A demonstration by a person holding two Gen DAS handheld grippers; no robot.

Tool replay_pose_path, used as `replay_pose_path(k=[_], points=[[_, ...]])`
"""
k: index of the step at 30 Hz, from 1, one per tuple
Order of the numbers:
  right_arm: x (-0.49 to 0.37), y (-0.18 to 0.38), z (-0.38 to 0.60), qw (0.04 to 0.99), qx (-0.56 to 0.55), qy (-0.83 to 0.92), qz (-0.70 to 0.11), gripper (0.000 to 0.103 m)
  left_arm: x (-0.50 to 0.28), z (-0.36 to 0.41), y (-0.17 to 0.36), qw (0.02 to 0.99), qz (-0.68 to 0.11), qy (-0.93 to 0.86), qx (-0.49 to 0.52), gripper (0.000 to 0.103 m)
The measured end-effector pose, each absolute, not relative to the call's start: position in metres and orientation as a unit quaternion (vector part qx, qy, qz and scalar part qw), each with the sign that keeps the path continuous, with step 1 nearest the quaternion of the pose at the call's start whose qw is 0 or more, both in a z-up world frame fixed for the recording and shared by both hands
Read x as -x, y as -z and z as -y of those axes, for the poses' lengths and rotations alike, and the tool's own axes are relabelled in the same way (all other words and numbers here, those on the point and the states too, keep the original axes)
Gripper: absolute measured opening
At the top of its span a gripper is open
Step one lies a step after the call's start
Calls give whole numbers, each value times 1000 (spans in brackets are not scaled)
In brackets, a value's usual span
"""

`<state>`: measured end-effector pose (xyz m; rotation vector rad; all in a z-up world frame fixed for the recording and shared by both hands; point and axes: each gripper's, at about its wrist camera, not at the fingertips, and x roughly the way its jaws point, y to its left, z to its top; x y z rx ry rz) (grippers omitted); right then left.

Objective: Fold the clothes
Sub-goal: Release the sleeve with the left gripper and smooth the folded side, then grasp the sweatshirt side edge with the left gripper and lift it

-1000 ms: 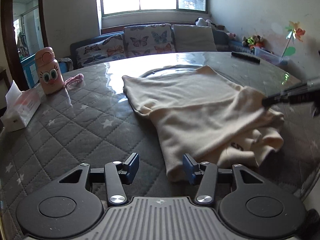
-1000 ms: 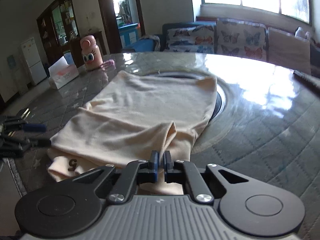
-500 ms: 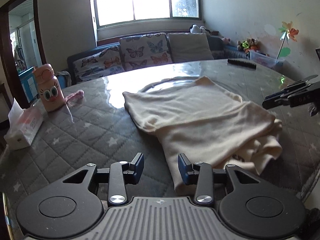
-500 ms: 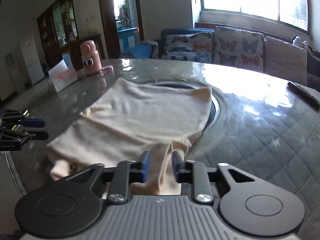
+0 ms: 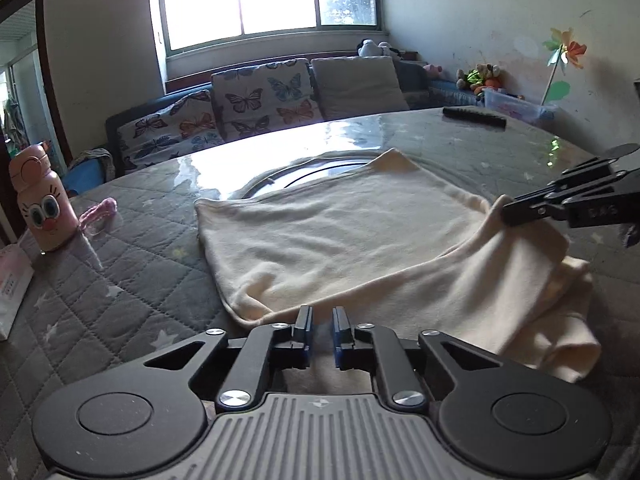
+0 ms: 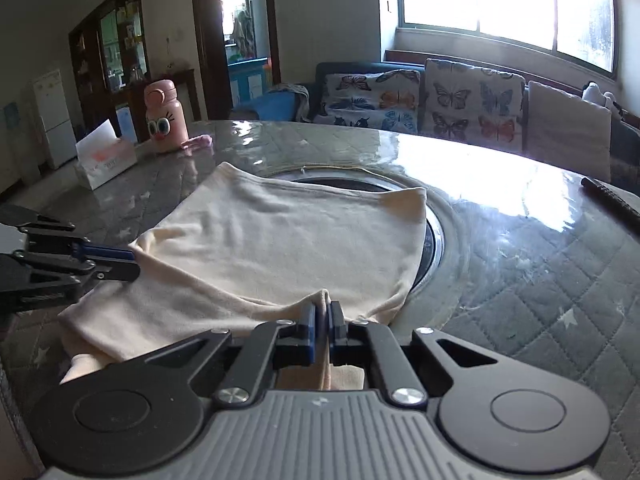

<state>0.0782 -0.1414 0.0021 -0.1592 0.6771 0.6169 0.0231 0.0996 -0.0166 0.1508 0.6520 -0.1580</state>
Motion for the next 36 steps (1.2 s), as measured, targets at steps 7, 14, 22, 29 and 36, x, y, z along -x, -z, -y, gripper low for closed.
replay_pose_path(k=[7, 14, 22, 29, 36], points=[[-81, 1, 145, 896, 79, -292, -324, 12, -18, -100, 9, 947, -303, 73, -76, 10], [-74, -7, 117, 876, 92, -363, -305, 12, -24, -84, 10, 944, -303, 98, -84, 10], [-71, 14, 88, 853, 128, -393, -317, 12, -27, -92, 18, 941, -316, 87, -80, 10], [-81, 8, 136, 873, 89, -342, -335, 11, -25, -94, 18, 942, -315, 87, -77, 12], [-59, 4, 151, 871, 105, -353, -327, 13, -10, -96, 10, 941, -311, 95, -94, 13]])
